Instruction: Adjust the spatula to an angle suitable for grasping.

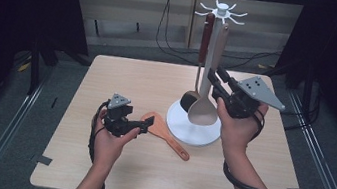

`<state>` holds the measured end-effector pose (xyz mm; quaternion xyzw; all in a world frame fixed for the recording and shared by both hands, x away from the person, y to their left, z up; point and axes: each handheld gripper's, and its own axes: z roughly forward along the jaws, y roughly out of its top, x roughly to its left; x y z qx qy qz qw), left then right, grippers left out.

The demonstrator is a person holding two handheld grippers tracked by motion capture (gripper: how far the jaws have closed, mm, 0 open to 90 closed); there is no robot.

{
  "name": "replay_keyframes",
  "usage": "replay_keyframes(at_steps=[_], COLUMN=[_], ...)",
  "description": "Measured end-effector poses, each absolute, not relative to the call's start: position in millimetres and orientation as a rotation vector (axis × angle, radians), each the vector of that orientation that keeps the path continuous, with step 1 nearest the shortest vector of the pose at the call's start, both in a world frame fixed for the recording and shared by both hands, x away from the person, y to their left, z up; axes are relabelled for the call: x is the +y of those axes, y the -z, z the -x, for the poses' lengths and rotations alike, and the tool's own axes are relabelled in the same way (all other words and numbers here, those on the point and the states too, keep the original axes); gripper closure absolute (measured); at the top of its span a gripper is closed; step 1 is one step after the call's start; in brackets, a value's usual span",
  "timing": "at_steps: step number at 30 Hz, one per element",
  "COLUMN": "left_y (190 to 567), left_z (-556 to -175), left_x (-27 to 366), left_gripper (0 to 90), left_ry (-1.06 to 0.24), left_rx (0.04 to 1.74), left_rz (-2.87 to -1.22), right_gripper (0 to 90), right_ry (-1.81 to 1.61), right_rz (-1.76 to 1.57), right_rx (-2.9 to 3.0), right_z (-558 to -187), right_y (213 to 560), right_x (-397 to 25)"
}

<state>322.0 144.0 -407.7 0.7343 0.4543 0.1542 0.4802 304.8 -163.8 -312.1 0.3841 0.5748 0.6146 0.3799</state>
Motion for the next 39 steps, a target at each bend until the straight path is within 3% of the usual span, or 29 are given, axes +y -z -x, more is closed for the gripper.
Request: replay_keyframes(at_steps=[8, 39], left_y=[409, 407], left_z=[-322, -324], left_x=[143, 150], left_gripper=[12.0, 11.6], left_ry=[-0.376, -0.368], left_rx=[1.117, 1.112], left_rz=[-1.782, -1.781], right_gripper=[89.7, 90.0], right_ry=[-1.665, -1.751], right_rz=[-0.963, -0.975], right_rx=[1.315, 1.107], right_z=[-306, -341], right_y=[302, 265], right_x=[-177, -185])
